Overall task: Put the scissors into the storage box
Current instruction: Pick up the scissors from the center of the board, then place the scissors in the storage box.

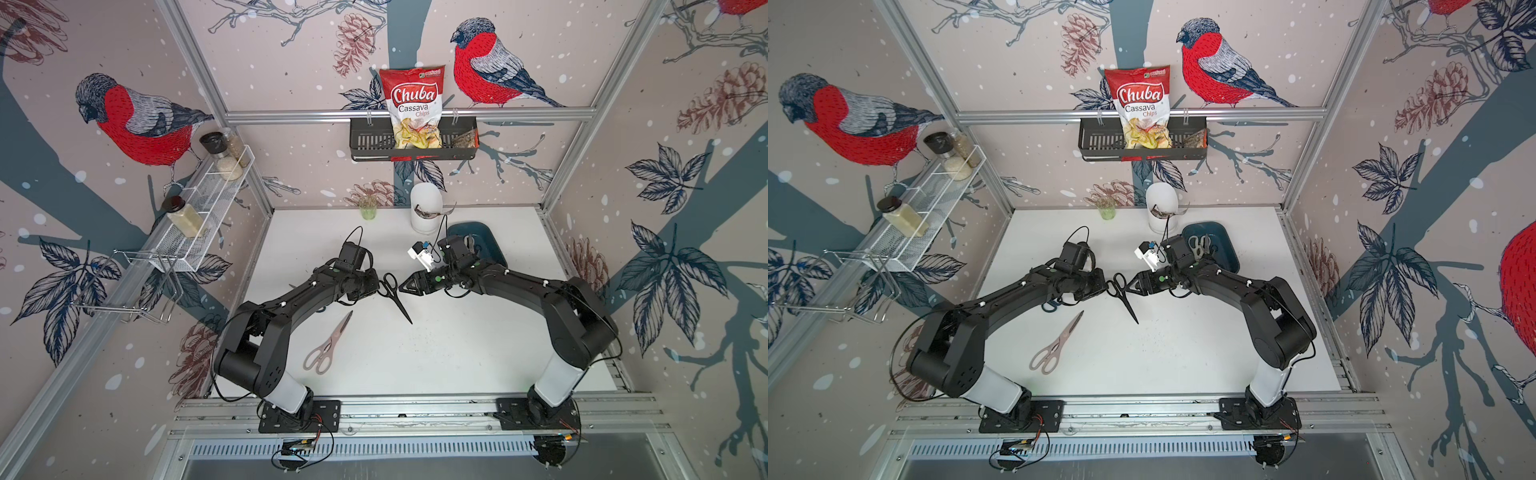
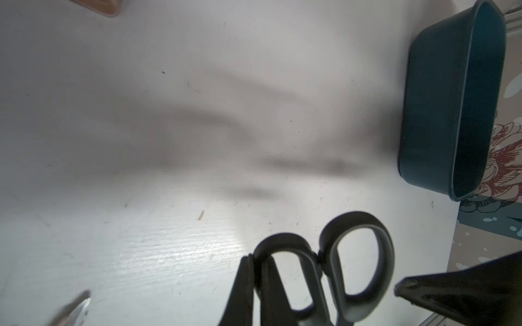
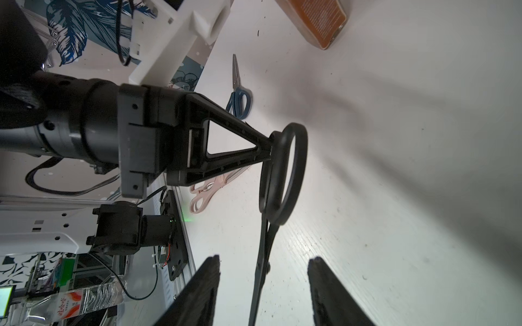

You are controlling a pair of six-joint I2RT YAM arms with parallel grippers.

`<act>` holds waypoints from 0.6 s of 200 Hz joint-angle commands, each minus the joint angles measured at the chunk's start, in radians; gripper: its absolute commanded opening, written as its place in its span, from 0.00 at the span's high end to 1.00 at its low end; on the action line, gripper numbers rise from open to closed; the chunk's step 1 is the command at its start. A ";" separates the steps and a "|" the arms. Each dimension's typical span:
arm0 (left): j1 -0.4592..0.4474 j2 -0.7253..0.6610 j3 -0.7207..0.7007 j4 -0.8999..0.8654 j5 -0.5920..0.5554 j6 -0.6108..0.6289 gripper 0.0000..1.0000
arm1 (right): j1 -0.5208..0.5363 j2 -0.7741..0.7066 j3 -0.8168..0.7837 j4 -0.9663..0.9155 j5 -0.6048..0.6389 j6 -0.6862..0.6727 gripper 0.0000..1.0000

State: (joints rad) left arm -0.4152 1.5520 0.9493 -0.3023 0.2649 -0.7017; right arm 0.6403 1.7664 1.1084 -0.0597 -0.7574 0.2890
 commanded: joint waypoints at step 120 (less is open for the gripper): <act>-0.027 -0.063 -0.042 0.091 0.020 -0.042 1.00 | 0.024 0.094 0.082 0.063 -0.040 0.083 0.77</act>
State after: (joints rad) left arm -0.4381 1.4963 0.9092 -0.2474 0.2867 -0.7357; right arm 0.6609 1.8572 1.1831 -0.0231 -0.7719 0.3477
